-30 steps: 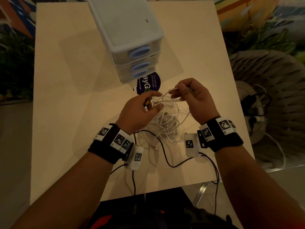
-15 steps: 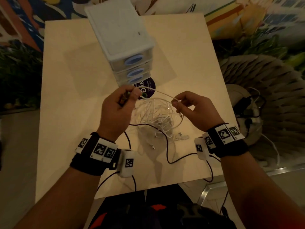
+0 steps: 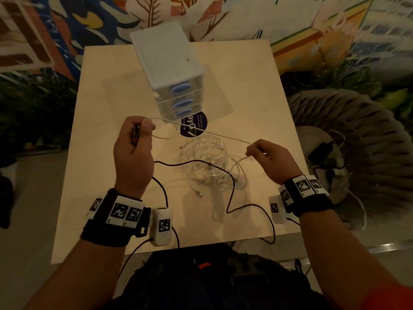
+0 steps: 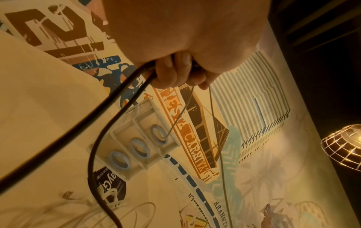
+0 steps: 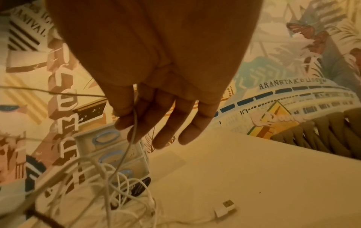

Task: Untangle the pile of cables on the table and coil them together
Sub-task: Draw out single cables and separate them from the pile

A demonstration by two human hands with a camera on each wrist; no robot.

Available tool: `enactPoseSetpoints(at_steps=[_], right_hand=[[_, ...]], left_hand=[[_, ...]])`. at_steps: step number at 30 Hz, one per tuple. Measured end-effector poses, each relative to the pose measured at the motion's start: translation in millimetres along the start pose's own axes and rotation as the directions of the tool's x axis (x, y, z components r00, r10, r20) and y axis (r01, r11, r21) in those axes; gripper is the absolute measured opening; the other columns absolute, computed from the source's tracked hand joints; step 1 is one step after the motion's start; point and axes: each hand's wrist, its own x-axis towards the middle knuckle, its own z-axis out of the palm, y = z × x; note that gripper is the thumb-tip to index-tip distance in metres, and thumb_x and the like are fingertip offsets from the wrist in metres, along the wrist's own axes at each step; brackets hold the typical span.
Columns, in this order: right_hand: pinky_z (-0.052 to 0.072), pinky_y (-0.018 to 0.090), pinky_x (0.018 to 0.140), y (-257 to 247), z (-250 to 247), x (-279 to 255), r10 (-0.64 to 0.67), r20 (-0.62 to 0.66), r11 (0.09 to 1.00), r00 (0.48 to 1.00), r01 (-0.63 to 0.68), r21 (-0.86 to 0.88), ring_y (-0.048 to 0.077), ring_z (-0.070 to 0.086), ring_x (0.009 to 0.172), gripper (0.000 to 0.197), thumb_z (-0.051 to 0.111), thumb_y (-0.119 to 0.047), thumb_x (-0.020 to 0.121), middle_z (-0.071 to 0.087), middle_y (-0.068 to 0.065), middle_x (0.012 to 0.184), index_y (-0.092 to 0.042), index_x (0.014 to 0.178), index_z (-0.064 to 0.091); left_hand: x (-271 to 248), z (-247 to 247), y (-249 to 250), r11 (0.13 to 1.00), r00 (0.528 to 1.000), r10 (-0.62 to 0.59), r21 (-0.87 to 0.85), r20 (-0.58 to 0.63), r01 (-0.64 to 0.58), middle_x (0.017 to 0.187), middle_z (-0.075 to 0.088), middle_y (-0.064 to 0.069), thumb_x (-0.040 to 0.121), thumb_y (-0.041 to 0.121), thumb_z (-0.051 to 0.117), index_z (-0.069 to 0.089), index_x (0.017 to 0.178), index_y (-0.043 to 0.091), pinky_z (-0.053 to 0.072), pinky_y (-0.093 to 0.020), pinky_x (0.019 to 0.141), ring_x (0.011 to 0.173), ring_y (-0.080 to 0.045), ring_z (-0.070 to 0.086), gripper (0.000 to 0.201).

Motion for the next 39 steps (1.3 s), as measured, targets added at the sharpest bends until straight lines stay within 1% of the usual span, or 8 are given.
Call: enactPoseSetpoints(at_steps=[9, 12, 14, 19, 24, 27, 33, 39], right_hand=[[0.056, 0.05, 0.076, -76.5, -18.9, 2.9, -0.281, -0.117, 0.927, 0.953, 0.3, 0.223, 0.016, 0.066, 0.074, 0.019, 0.055, -0.026, 0.104, 0.071, -0.006, 0.078, -0.028, 0.094, 0.071], [0.056, 0.049, 0.072, -114.9, -20.0, 2.8, -0.391, -0.111, 0.883, 0.914, 0.406, 0.236, 0.016, 0.067, 0.073, 0.018, 0.058, -0.034, 0.102, 0.071, -0.007, 0.078, -0.025, 0.095, 0.073], [0.055, 0.048, 0.069, -135.3, -17.8, 0.8, -0.474, -0.064, 0.858, 0.878, 0.477, 0.191, 0.017, 0.067, 0.071, 0.02, 0.06, -0.037, 0.1, 0.07, -0.007, 0.078, -0.023, 0.092, 0.072], [0.054, 0.033, 0.067, -154.7, -16.2, -2.9, -0.543, 0.029, 0.832, 0.839, 0.534, 0.149, 0.011, 0.065, 0.07, 0.017, 0.057, -0.039, 0.099, 0.065, -0.011, 0.074, -0.043, 0.083, 0.063], [0.049, 0.017, 0.063, -142.8, -11.9, -8.3, -0.542, 0.186, 0.837, 0.82, 0.547, 0.026, 0.005, 0.066, 0.072, 0.036, 0.049, -0.049, 0.096, 0.061, -0.021, 0.074, -0.022, 0.09, 0.072], [0.052, 0.021, 0.066, -132.7, -3.4, -10.1, -0.491, 0.192, 0.871, 0.849, 0.482, 0.096, 0.006, 0.066, 0.072, 0.022, 0.059, -0.039, 0.098, 0.063, -0.024, 0.072, -0.023, 0.094, 0.073], [0.045, 0.013, 0.066, -115.9, -8.0, -1.5, -0.359, 0.217, 0.933, 0.908, 0.348, 0.089, 0.0, 0.062, 0.07, 0.022, 0.058, -0.04, 0.1, 0.064, -0.026, 0.07, -0.042, 0.079, 0.062], [0.045, 0.027, 0.065, -71.3, -24.9, 6.5, -0.275, 0.069, 0.961, 0.959, 0.277, -0.018, 0.0, 0.06, 0.066, 0.023, 0.054, -0.037, 0.103, 0.069, -0.012, 0.075, -0.031, 0.086, 0.069]], left_hand=[[-19.5, -3.6, 37.5, 0.984, 0.995, 0.023, 0.174, 0.101, -0.041, 0.062, 0.039, -0.001, 0.099, 0.027, 0.066, 0.064, 0.103, 0.018, 0.032, -0.018, 0.052, 0.053, -0.009, 0.033, 0.01], [-22.5, 1.3, 53.2, 0.981, 0.962, 0.024, 0.181, 0.272, -0.076, 0.058, 0.04, 0.01, 0.1, 0.028, 0.063, 0.067, 0.1, 0.023, 0.032, -0.018, 0.051, 0.051, -0.008, 0.034, 0.007], [-26.1, 9.0, 64.7, 0.979, 0.924, 0.036, 0.17, 0.38, -0.108, 0.059, 0.047, 0.009, 0.101, 0.031, 0.061, 0.067, 0.11, 0.029, 0.038, -0.026, 0.053, 0.054, -0.02, 0.044, 0.011], [-29.0, 19.8, 80.5, 0.997, 0.871, 0.07, 0.004, 0.486, -0.082, 0.077, 0.066, 0.021, 0.103, 0.015, 0.055, 0.057, 0.136, 0.018, 0.045, -0.013, 0.061, 0.065, -0.003, 0.057, 0.033], [-20.5, 13.7, 85.9, 0.991, 0.821, 0.131, -0.061, 0.556, -0.116, 0.073, 0.064, 0.012, 0.101, 0.017, 0.056, 0.068, 0.116, 0.013, 0.044, -0.016, 0.061, 0.062, -0.006, 0.056, 0.019], [-16.8, 15.9, 87.3, 0.976, 0.778, 0.141, 0.047, 0.612, -0.214, 0.073, 0.066, 0.014, 0.103, 0.018, 0.056, 0.067, 0.098, 0.015, 0.045, -0.017, 0.064, 0.065, -0.006, 0.06, 0.012], [-6.4, 8.3, 78.7, 0.991, 0.912, 0.13, -0.021, 0.39, -0.133, 0.066, 0.052, 0.015, 0.107, 0.032, 0.045, 0.06, 0.099, 0.027, 0.036, -0.017, 0.054, 0.057, -0.004, 0.042, 0.017], [12.7, -15.5, 87.1, 0.981, 0.98, 0.14, -0.155, 0.142, -0.118, 0.061, 0.038, 0.01, 0.111, 0.024, 0.038, 0.056, 0.096, 0.022, 0.029, -0.022, 0.042, 0.049, -0.008, 0.03, 0.024]])
